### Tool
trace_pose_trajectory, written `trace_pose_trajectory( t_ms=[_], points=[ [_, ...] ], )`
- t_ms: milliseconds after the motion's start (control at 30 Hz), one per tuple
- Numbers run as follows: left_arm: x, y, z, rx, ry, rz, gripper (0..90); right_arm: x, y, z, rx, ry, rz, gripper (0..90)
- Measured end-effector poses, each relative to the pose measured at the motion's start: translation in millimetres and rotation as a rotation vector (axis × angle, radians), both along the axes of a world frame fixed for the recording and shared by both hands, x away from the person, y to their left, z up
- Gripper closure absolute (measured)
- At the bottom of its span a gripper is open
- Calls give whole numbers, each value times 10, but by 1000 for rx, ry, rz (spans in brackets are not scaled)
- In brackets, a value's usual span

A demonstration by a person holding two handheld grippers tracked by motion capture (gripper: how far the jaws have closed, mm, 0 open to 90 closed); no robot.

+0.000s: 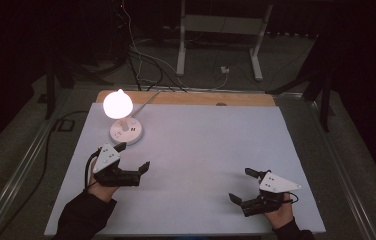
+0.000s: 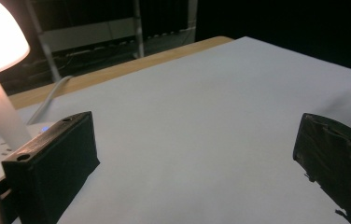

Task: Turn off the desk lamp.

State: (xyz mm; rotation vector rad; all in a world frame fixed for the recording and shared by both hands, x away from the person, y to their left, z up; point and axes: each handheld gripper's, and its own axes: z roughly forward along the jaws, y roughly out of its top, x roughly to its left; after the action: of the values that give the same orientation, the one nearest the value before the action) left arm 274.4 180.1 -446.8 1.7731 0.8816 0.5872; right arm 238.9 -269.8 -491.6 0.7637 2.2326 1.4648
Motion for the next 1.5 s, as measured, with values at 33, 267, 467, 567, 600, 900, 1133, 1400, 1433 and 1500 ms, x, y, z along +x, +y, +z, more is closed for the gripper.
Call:
trace_pose_trajectory(
  t_ms=[33, 267, 467, 567, 600, 900, 1133, 1400, 1433, 1500],
  points=[
    [0, 0, 0, 0, 0, 0, 4, 2, -2, 1, 1, 0, 0, 0],
    [152, -17, -39, -19, 34, 37, 4, 1, -9, 5, 3, -3, 0, 0],
    [248, -50, -62, -20, 33, 90, 4, 5, -15, 2, 9, 3, -1, 0],
    [285, -71, -72, -8, 34, 111, 4, 3, -17, 2, 8, 1, 0, 0],
    [299, -79, -75, 5, 38, 119, 4, 4, -18, 3, 12, 0, 2, 0],
    [445, -117, -123, 58, 60, 265, 4, 2, -12, -2, 12, 4, 3, 0],
    [579, -126, -190, 84, 94, 340, 56, 2, -14, -2, 13, 4, 3, 0],
    [696, -132, -278, 98, 97, 407, 219, 6, -18, -2, 17, 4, 5, 0],
    [704, -129, -286, 103, 96, 416, 236, 5, -20, -3, 18, 5, 6, 0],
    [721, -123, -303, 106, 93, 433, 288, 3, -21, -3, 15, 2, 5, 0]
  ],
)
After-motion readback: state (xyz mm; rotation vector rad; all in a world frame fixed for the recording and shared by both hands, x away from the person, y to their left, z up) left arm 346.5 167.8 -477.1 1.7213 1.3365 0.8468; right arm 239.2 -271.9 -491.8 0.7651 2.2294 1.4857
